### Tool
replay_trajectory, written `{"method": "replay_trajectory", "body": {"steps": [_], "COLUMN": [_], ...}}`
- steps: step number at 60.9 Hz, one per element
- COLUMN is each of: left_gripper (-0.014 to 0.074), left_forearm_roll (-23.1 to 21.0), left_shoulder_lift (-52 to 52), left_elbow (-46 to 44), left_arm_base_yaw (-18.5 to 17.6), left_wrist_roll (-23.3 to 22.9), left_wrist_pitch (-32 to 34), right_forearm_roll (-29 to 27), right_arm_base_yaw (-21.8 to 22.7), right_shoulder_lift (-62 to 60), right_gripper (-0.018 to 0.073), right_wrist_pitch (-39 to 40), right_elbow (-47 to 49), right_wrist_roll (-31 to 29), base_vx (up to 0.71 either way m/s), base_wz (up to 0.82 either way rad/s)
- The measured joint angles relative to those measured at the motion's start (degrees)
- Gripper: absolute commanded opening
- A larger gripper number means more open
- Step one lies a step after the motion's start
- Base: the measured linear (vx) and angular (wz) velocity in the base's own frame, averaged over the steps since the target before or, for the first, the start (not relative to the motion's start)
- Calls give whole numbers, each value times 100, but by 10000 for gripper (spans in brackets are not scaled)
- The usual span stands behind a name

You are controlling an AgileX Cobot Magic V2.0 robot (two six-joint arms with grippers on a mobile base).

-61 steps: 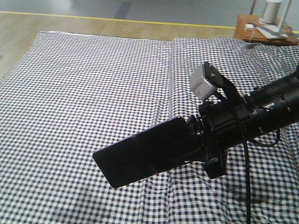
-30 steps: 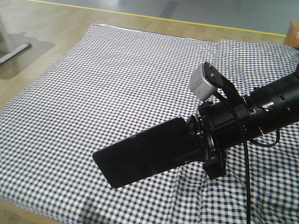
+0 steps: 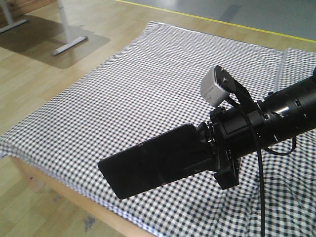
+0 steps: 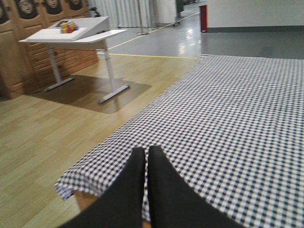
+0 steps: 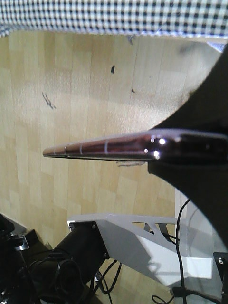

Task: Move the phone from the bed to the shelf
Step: 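Hold the phone raised in the right gripper while turning away from bed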

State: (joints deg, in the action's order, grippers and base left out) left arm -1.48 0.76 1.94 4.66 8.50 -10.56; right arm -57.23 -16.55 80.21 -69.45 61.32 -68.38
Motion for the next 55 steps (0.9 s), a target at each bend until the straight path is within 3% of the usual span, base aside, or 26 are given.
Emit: {"method": "replay_trajectory", "body": {"steps": [55], "left_gripper": [1], "left_forearm_roll": [0], "left_shoulder_lift": [0], "left_elbow": [0], "left_arm_base_yaw": [0], "left_wrist_roll": [0], "left_wrist_pitch": [0], "right_forearm_roll": [0], "right_arm_base_yaw": [0], "right_shoulder_lift": [0], "right_gripper": [-3], "right_wrist_pitch": [0], "right_elbow": [0], "right_wrist_roll": [0], "base_vx": [-14], "base_wz": [53]}}
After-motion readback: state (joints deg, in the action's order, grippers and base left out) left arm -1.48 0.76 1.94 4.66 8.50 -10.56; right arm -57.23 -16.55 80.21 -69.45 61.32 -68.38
